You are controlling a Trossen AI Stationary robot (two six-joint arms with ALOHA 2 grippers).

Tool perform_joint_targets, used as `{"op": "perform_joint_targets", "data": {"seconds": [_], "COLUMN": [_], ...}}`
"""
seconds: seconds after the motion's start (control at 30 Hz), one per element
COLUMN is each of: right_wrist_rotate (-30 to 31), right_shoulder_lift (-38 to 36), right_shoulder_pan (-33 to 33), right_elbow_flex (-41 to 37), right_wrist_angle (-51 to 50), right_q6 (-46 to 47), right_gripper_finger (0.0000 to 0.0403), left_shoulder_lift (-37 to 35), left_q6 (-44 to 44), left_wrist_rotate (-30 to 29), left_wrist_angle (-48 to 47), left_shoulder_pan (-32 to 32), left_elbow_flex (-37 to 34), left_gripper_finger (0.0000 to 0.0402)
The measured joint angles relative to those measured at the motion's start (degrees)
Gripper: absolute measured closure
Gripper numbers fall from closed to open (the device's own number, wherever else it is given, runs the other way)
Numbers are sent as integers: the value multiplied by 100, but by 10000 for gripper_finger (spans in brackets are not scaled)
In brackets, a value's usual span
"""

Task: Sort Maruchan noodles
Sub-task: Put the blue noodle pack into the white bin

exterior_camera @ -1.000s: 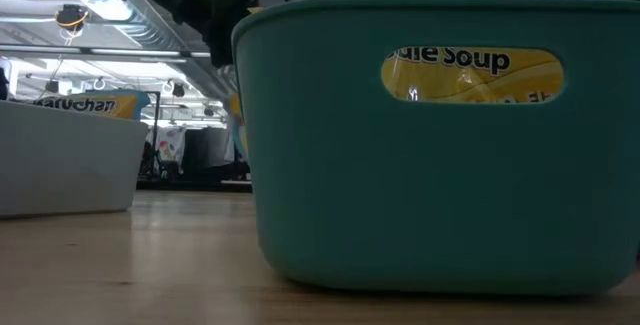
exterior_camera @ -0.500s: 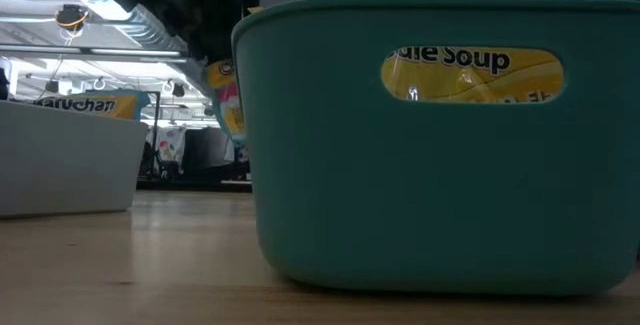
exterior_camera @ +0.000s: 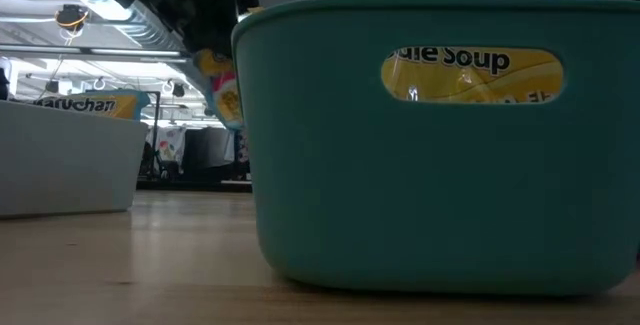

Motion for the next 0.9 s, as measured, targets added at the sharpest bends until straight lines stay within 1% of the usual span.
{"op": "perform_joint_targets", "data": {"seconds": [0.1, 0.17, 0.23, 0.33, 0.47, 0.53, 0.6, 0.7, 0.8, 0.9], "right_wrist_rotate": [0, 0, 5, 3, 146, 310, 522, 900, 1178, 1262], "right_shoulder_lift": [-1, -4, -98, -285, -606, -755, -834, -883, -880, -880], "right_shoulder_pan": [0, -2, -2, 51, 158, 240, 329, 448, 496, 485], "right_elbow_flex": [13, 171, 356, 578, 586, 582, 571, 404, 186, -97], "right_wrist_angle": [-4, -352, -944, -1762, -2329, -2591, -2691, -2840, -2814, -2513], "right_q6": [179, 402, 449, 358, 321, 319, 321, 322, 486, 708], "right_gripper_finger": [279, 272, 265, 256, 252, 252, 252, 252, 251, 251], "left_shoulder_lift": [-52, -95, -185, -341, -573, -655, -791, -957, -1013, -1001], "left_q6": [111, 203, 319, 497, 772, 865, 892, 899, 855, 498], "left_wrist_rotate": [-2, -2, 9, -5, -255, -410, -508, -504, -485, -447], "left_wrist_angle": [-22, -45, -121, -497, -1159, -1391, -1805, -2331, -3339, -4439], "left_shoulder_pan": [2, 2, 0, -32, -192, -276, -358, -579, -906, -1347], "left_elbow_flex": [-7, -9, 26, 185, 456, 602, 713, 964, 1339, 1766], "left_gripper_finger": [249, 266, 279, 291, 300, 301, 301, 301, 301, 301]}}
